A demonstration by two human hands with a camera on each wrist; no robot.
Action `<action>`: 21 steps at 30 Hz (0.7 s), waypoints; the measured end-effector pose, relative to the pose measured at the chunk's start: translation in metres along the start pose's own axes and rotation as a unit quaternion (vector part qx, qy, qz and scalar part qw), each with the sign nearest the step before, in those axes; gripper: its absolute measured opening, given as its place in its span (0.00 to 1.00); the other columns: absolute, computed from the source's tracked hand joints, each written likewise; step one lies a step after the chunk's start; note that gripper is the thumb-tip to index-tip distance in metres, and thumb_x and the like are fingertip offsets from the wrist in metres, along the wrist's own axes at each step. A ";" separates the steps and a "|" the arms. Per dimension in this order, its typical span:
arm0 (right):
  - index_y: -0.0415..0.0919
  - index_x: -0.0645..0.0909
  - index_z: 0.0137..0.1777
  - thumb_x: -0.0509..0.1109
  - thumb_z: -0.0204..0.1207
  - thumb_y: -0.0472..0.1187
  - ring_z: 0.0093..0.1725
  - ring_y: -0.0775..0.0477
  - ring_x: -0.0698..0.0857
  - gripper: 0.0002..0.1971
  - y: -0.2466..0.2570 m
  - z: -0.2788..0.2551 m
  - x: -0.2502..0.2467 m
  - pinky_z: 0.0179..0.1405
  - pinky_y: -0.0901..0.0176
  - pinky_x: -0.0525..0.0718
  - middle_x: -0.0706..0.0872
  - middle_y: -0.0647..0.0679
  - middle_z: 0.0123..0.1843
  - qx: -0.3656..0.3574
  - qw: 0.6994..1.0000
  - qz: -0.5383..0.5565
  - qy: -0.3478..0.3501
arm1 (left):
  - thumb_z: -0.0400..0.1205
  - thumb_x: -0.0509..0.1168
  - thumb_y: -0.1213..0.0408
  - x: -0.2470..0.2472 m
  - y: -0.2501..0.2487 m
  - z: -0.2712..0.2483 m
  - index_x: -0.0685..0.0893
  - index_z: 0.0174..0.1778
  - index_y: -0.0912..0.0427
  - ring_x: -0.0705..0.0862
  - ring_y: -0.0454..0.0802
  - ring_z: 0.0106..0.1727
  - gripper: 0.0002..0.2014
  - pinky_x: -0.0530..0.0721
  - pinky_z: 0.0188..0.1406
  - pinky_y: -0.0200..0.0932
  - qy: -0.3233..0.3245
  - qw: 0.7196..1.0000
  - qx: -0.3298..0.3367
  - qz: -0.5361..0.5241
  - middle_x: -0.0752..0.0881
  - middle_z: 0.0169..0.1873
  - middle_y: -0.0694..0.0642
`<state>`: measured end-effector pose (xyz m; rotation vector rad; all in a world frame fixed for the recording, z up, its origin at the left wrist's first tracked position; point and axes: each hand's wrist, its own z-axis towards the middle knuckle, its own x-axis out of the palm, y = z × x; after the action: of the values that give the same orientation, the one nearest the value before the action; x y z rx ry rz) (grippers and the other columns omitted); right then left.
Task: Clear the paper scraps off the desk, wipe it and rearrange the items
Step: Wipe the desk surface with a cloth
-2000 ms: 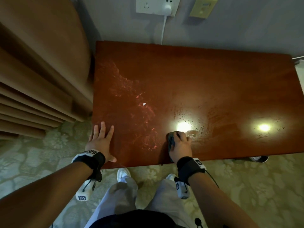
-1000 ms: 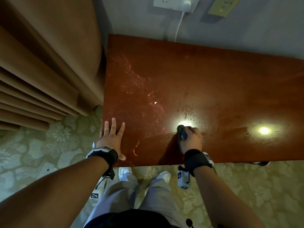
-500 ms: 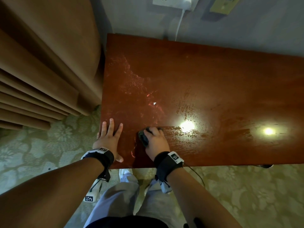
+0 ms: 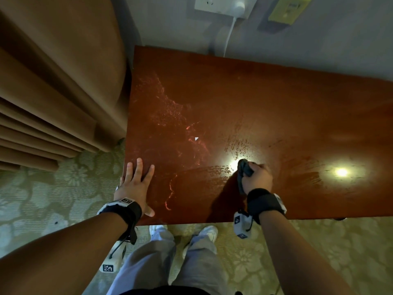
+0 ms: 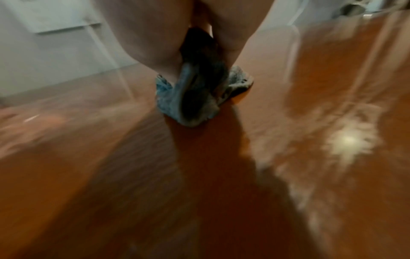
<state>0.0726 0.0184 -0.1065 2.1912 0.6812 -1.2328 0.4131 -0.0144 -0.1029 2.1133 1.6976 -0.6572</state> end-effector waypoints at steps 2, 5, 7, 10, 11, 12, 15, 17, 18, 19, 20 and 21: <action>0.43 0.80 0.71 0.71 0.76 0.36 0.61 0.40 0.81 0.22 0.022 -0.012 0.013 0.67 0.50 0.82 0.74 0.45 0.70 -0.050 0.999 -0.011 0.016 | 0.63 0.81 0.39 0.000 0.000 0.000 0.24 0.81 0.45 0.25 0.65 0.82 0.73 0.47 0.84 0.61 0.001 1.000 0.001 -0.001 0.16 0.77 0.59; 0.44 0.81 0.71 0.74 0.73 0.38 0.66 0.42 0.79 0.24 0.066 -0.036 0.037 0.72 0.52 0.79 0.76 0.47 0.69 -0.146 0.988 0.007 0.038 | 0.63 0.81 0.38 0.001 0.000 0.000 0.24 0.82 0.45 0.26 0.65 0.82 0.73 0.46 0.83 0.61 -0.002 1.000 0.003 0.002 0.17 0.77 0.59; 0.45 0.79 0.72 0.74 0.74 0.39 0.67 0.42 0.77 0.25 0.093 -0.055 0.054 0.72 0.54 0.77 0.76 0.48 0.70 -0.216 0.975 -0.002 0.059 | 0.63 0.81 0.37 0.001 0.001 0.001 0.24 0.82 0.45 0.26 0.65 0.82 0.73 0.46 0.83 0.62 -0.003 1.000 0.003 0.003 0.17 0.77 0.58; 0.44 0.76 0.76 0.71 0.76 0.37 0.67 0.40 0.73 0.26 0.115 -0.075 0.071 0.70 0.53 0.76 0.71 0.48 0.71 -0.283 0.954 -0.035 0.090 | 0.62 0.81 0.38 0.001 0.001 0.001 0.25 0.82 0.44 0.26 0.65 0.82 0.73 0.47 0.84 0.62 0.001 1.000 0.000 -0.001 0.17 0.77 0.58; 0.43 0.75 0.76 0.70 0.76 0.36 0.67 0.39 0.72 0.27 0.117 -0.076 0.072 0.70 0.52 0.76 0.70 0.48 0.71 -0.294 0.950 -0.037 0.096 | 0.62 0.81 0.38 0.001 0.001 0.002 0.24 0.82 0.44 0.25 0.65 0.82 0.73 0.48 0.84 0.62 0.002 1.000 0.000 -0.002 0.17 0.77 0.57; 0.43 0.75 0.77 0.69 0.76 0.35 0.67 0.39 0.72 0.27 0.117 -0.075 0.072 0.70 0.52 0.76 0.70 0.48 0.71 -0.301 0.947 -0.038 0.104 | 0.62 0.81 0.38 0.001 0.001 0.002 0.24 0.82 0.43 0.25 0.64 0.82 0.74 0.48 0.84 0.62 0.002 1.000 -0.001 -0.004 0.16 0.77 0.57; 0.45 0.73 0.77 0.70 0.76 0.35 0.68 0.39 0.71 0.28 0.104 -0.062 0.066 0.71 0.50 0.77 0.69 0.49 0.72 -0.310 0.939 -0.061 0.134 | 0.62 0.81 0.39 0.002 0.001 0.001 0.24 0.81 0.43 0.25 0.63 0.82 0.73 0.50 0.84 0.61 -0.006 1.000 -0.002 -0.010 0.16 0.77 0.56; 0.46 0.75 0.76 0.72 0.75 0.37 0.70 0.41 0.72 0.28 0.088 -0.050 0.056 0.74 0.50 0.76 0.71 0.50 0.73 -0.272 0.955 -0.040 0.112 | 0.62 0.81 0.39 0.003 0.001 0.000 0.24 0.82 0.43 0.25 0.63 0.82 0.73 0.50 0.84 0.61 -0.008 1.000 0.000 -0.009 0.16 0.77 0.56; 0.46 0.77 0.74 0.73 0.75 0.37 0.70 0.42 0.73 0.27 0.079 -0.041 0.048 0.74 0.50 0.76 0.73 0.50 0.73 -0.238 0.967 -0.019 0.091 | 0.62 0.81 0.39 0.003 0.001 0.000 0.24 0.81 0.43 0.25 0.63 0.82 0.73 0.49 0.84 0.61 -0.007 1.000 0.000 -0.008 0.16 0.77 0.56; 0.46 0.78 0.73 0.73 0.74 0.37 0.70 0.42 0.74 0.26 0.067 -0.030 0.040 0.74 0.49 0.76 0.73 0.49 0.73 -0.202 0.977 0.004 0.072 | 0.62 0.81 0.39 0.003 0.001 0.001 0.24 0.81 0.43 0.25 0.63 0.82 0.73 0.48 0.84 0.61 -0.006 1.000 0.000 -0.008 0.16 0.77 0.57; 0.45 0.79 0.72 0.73 0.74 0.35 0.70 0.41 0.75 0.25 0.055 -0.018 0.029 0.73 0.49 0.77 0.73 0.48 0.72 -0.165 0.984 0.020 0.057 | 0.63 0.81 0.39 0.003 0.001 0.002 0.24 0.81 0.43 0.25 0.63 0.82 0.73 0.48 0.84 0.61 -0.006 1.000 0.000 -0.007 0.16 0.77 0.57; 0.44 0.79 0.72 0.72 0.74 0.33 0.68 0.40 0.77 0.25 0.043 -0.004 0.018 0.72 0.48 0.78 0.74 0.46 0.72 -0.129 0.990 0.031 0.045 | 0.63 0.81 0.39 0.003 0.001 0.002 0.24 0.81 0.43 0.24 0.63 0.82 0.73 0.47 0.83 0.61 -0.004 1.000 0.000 -0.006 0.16 0.76 0.57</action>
<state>0.1113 -0.0072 -0.1118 2.0448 0.7575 -0.9600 0.4147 -0.0135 -0.1066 2.0980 1.7075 -0.6691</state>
